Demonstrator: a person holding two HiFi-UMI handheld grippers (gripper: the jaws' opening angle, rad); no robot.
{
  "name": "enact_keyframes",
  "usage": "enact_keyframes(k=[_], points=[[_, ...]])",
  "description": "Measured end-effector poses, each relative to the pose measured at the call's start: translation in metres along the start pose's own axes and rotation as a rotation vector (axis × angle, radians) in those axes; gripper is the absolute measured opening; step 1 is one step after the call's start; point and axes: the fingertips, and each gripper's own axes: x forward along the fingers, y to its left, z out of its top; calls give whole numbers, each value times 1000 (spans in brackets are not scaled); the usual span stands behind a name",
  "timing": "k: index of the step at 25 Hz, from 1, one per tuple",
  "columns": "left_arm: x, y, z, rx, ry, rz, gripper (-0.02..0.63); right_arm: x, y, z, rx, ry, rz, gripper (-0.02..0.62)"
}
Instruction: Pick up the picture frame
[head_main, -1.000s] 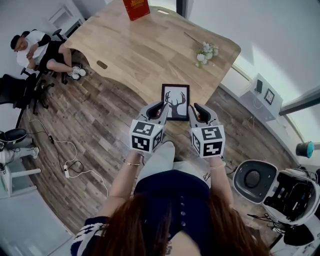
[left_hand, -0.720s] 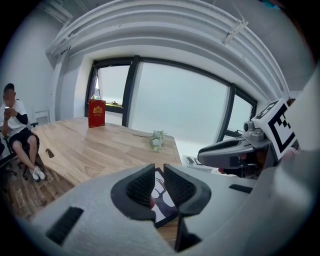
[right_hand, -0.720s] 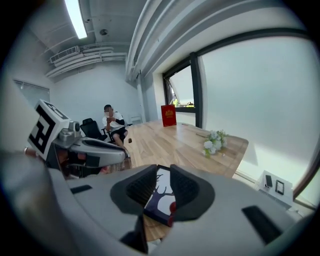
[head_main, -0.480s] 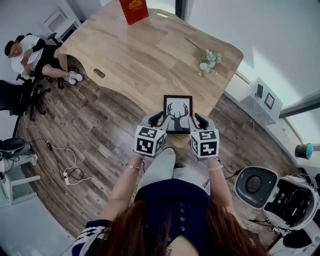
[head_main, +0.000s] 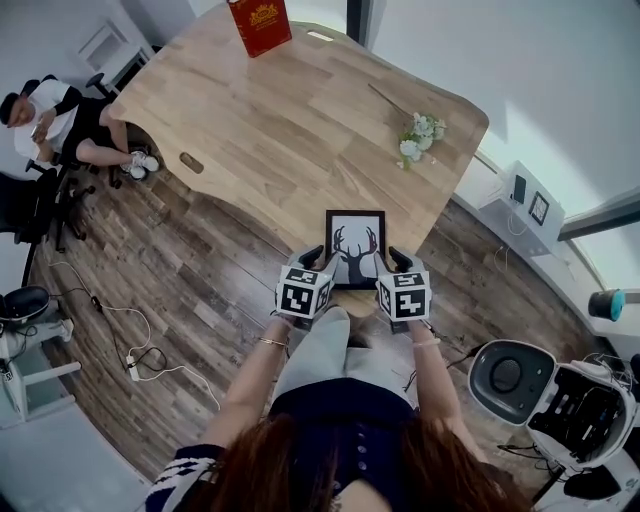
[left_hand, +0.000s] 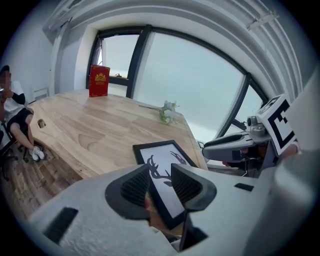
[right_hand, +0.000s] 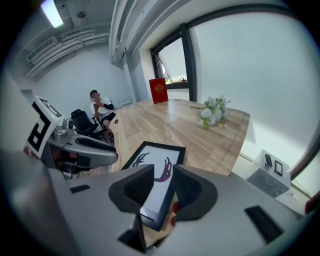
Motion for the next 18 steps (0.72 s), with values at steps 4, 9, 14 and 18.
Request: enact_keyframes(k=[4, 9, 14, 18], points=[[14, 4, -14, -19, 43, -1, 137, 14, -6, -12, 18, 36, -7, 118], [26, 12, -29, -47, 85, 9, 138, 30, -12, -25, 36, 84, -15, 125], [34, 15, -41, -71, 121, 7, 138, 42, -16, -33, 83, 120, -14, 129], [38, 16, -47, -82, 139, 3, 140, 49, -18, -39, 109, 143, -11, 129]])
